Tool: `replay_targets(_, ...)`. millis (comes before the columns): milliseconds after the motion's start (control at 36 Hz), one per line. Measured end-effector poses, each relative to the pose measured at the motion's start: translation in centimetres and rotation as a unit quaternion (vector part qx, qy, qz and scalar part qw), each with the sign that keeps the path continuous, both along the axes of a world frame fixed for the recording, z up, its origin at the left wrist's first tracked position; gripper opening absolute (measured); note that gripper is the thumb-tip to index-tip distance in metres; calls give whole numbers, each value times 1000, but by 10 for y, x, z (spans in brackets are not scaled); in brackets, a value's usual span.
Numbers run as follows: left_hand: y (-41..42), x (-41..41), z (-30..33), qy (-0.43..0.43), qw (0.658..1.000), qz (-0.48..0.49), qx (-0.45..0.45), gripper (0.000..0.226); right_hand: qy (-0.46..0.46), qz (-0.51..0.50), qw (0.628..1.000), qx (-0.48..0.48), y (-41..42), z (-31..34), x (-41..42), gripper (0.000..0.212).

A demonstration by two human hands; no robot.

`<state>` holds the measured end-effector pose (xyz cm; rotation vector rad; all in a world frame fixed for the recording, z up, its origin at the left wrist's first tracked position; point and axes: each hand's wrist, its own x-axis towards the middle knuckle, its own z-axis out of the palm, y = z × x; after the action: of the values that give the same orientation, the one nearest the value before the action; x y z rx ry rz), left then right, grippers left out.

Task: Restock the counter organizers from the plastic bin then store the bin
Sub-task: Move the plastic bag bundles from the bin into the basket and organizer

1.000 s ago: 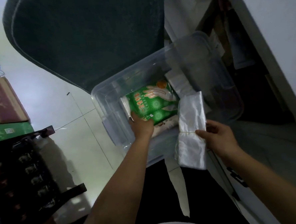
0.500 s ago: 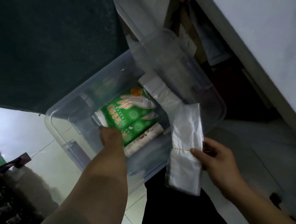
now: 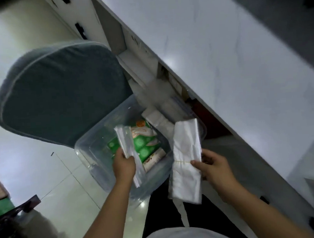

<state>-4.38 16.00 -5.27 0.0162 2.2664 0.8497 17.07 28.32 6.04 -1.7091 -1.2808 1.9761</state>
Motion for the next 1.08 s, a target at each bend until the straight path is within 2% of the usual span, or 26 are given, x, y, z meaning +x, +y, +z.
replay_targets(83,0,10,32,-29,997,17,70,34,23,-36,999,3,2,22,0,31)
replay_targets(194,5,20,66,-99,984,31,144,43,23,-47,997,54,10,44,2,30)
replay_targets(278,14,32,97,-124,971,44,197,42,-7,-11,992,127,19,60,4,31)
replay_targets(389,30,48,143,-134,957,18,256,40,-78,72,962,252,28,82,4,25)
replay_targets(528,45,74,193,-135,943,-45,301,39,-105,115,935,317,21,103,-8,25)
replay_targets(639,49,89,216,-137,933,-92,319,44,-78,144,935,313,9,111,-16,26)
replay_targets(722,50,92,223,-177,917,-105,343,42,-62,123,942,307,8,115,-11,26)
replay_targets(861,50,96,232,-236,901,-108,348,54,-6,80,959,274,4,123,2,35)
replay_targets(1000,48,90,232,-320,861,-137,372,59,84,15,978,190,1,128,13,27)
replay_targets(1083,47,86,232,-288,870,-169,364,63,138,-14,982,131,3,131,20,28)
